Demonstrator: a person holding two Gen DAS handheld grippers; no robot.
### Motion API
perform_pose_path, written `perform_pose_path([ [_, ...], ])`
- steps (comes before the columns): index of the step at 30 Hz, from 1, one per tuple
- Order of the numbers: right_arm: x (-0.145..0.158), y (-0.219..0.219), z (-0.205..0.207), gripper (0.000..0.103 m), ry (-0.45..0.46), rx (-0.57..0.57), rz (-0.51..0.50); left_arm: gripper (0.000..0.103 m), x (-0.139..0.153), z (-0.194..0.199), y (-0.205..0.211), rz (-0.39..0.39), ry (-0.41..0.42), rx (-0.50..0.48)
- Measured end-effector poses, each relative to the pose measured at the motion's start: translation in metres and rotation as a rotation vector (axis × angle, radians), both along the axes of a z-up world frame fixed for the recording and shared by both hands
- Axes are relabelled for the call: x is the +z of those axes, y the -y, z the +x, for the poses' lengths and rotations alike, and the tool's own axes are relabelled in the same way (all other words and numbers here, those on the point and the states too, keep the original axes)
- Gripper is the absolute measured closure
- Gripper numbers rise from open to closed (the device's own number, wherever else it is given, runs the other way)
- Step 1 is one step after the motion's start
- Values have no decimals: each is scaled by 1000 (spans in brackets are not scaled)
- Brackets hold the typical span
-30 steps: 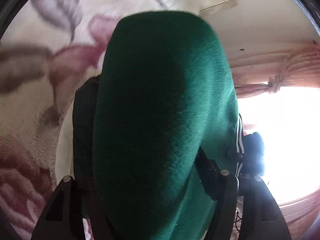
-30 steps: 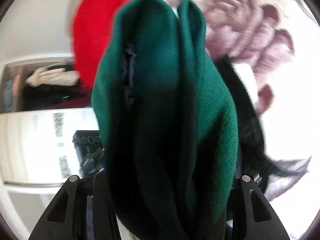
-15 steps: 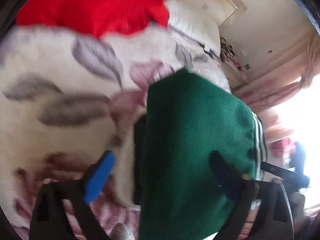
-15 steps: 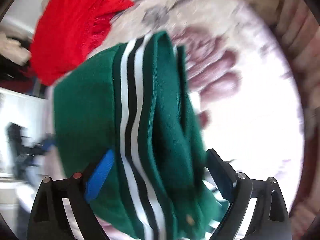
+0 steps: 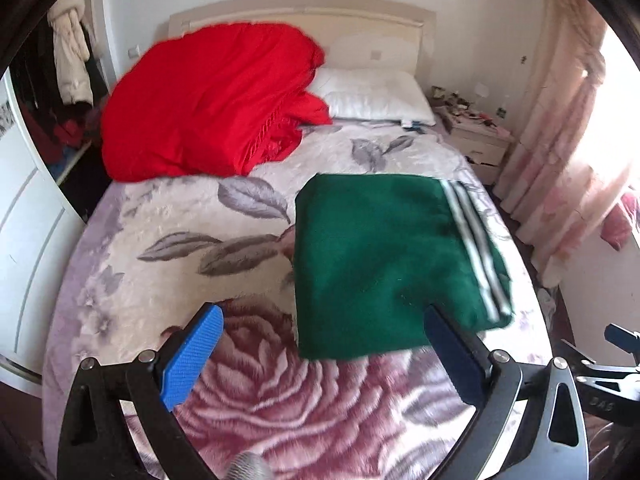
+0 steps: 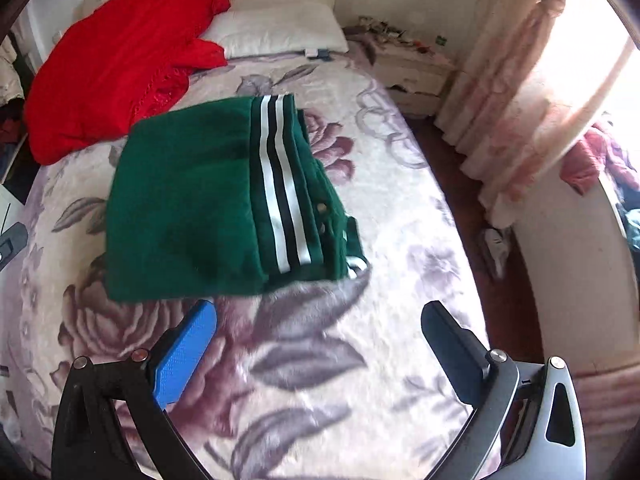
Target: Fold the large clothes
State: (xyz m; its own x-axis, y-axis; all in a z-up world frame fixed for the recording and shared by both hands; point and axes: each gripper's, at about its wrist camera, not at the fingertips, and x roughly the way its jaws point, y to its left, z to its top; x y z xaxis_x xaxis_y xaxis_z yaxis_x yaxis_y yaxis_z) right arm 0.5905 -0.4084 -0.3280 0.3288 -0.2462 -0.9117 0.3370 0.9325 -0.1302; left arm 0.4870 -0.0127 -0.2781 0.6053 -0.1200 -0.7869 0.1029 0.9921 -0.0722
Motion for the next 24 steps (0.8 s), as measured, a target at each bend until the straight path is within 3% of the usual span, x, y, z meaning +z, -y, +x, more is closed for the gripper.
perform_pose_path([
  [4,46,-12,-42,0,45,-17,-33,0,27,-35,6,7,45,-9],
  [11,154,-35,-124,0,155,9,-67,0,75,-103,2,8,100,15],
  [24,288,-73,-256,0,331,74,-80,0,162,-206,-4,-4,225,48],
])
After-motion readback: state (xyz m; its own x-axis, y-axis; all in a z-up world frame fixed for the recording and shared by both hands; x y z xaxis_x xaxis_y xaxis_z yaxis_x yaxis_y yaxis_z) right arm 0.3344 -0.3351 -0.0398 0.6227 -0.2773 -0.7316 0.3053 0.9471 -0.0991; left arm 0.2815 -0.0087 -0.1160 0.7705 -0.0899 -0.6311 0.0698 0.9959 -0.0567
